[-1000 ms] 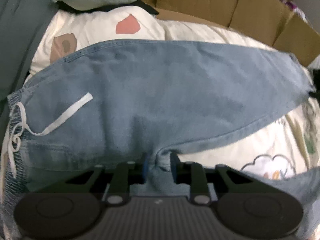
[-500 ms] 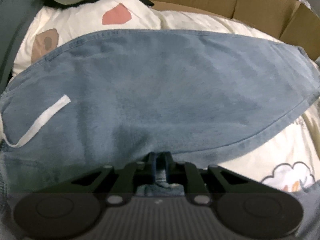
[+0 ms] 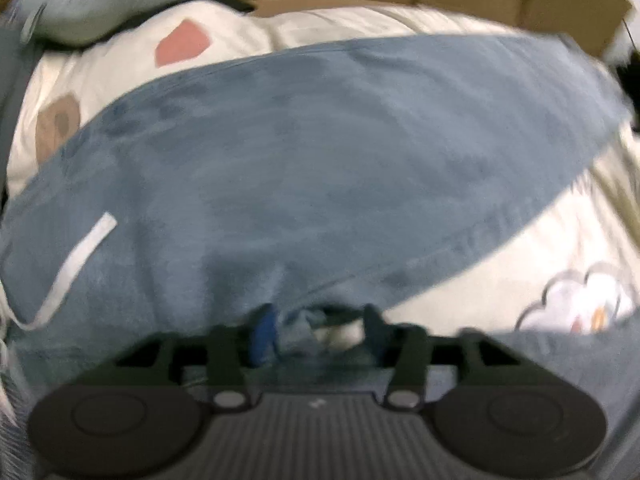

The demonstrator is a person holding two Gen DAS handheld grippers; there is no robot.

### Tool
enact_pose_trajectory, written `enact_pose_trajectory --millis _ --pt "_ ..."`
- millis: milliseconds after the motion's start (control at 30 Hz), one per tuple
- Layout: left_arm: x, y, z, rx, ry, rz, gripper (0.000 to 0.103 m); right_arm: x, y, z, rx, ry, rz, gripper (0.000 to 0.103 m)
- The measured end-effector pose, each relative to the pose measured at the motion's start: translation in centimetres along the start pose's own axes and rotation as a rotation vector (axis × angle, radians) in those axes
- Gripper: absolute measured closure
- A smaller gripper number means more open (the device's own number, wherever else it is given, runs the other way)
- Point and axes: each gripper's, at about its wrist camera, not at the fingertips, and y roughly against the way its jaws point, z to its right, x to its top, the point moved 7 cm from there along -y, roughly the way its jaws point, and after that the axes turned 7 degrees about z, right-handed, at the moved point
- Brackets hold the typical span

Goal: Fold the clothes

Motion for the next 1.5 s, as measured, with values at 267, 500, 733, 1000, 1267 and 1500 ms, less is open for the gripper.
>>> enact_pose_trajectory --millis 267,500,733,1000,1267,1500 --pt "-0.1 -0.3 -0.3 0.065 -0.056 -0.012 0.08 -0.6 1.0 -0.6 0.01 0.002 0.008 0.099" --pt "-0.5 2.3 1.6 0.021 -0.168 0.01 0.087 -2.0 4.4 0.7 -0.016 -0.011 0.02 0.099" --pt "-0.9 4.2 0.7 -0.024 -0.113 0.047 0.083 -3.4 8.5 3.7 -0.067 -0.05 0.006 0.099" --pt "0.5 8.7 -2.2 0.026 0.013 0.072 0.07 -1.2 14.1 5.5 -0.067 -0.06 0.042 0.094" --pt "2.8 17.3 -6.4 0.127 0.09 0.118 0.051 3.3 19.9 6.3 -0.051 -0.031 0.099 0.076" --pt "5.3 24.8 -10.7 0.216 0.218 0.169 0.039 7.5 25.3 5.9 -0.014 0.04 0.131 0.056"
